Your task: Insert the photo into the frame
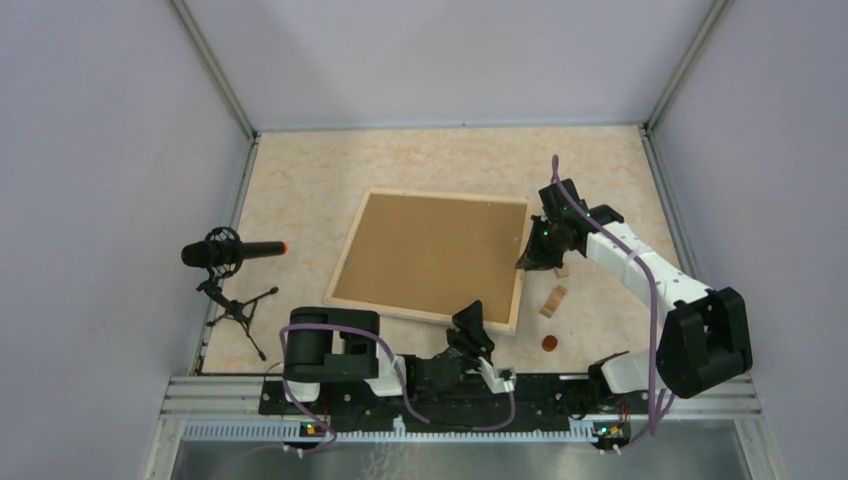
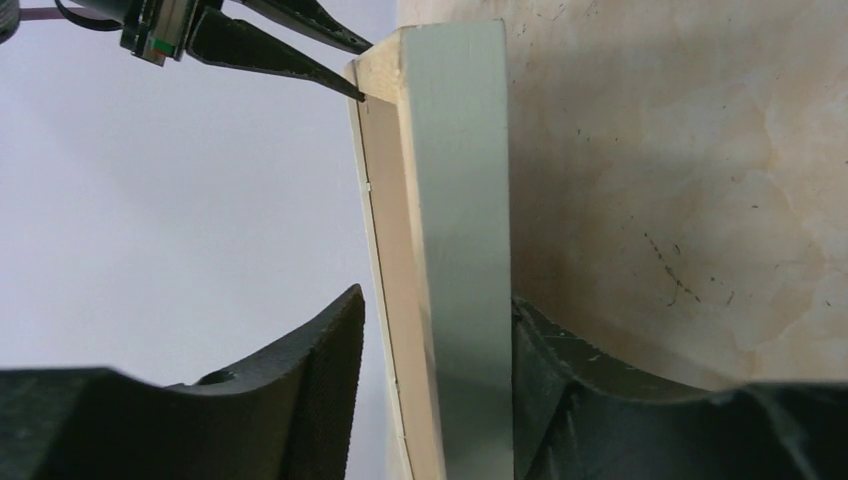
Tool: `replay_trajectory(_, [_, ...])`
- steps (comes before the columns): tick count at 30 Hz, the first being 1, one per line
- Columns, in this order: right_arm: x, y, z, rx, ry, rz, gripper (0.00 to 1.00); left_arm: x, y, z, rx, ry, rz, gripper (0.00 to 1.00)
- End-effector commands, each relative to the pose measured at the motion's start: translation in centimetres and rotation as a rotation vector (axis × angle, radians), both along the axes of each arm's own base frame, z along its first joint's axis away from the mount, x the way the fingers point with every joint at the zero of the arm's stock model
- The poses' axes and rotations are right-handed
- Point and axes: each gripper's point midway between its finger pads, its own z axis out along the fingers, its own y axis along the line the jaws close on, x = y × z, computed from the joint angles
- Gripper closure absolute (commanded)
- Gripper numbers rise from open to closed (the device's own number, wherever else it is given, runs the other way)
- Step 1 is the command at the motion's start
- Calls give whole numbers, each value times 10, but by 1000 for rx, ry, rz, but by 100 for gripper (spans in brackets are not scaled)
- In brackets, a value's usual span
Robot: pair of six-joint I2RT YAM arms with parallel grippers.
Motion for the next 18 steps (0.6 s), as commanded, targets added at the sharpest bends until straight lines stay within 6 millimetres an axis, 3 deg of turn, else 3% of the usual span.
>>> replay_trajectory(1, [8, 17, 40, 122, -85, 12, 100, 9, -11, 18, -74, 2, 10, 47])
replay_trajectory(10, [7, 22, 50, 157, -99, 16, 100, 18, -17, 34, -132, -43, 36, 69])
replay_trajectory(14, [9, 17, 57, 138, -127, 4, 100, 24, -21, 50, -191, -47, 63, 100])
replay_trajectory(18, [18, 9, 73, 116, -189, -31, 100, 27, -24, 74, -255, -75, 79, 100])
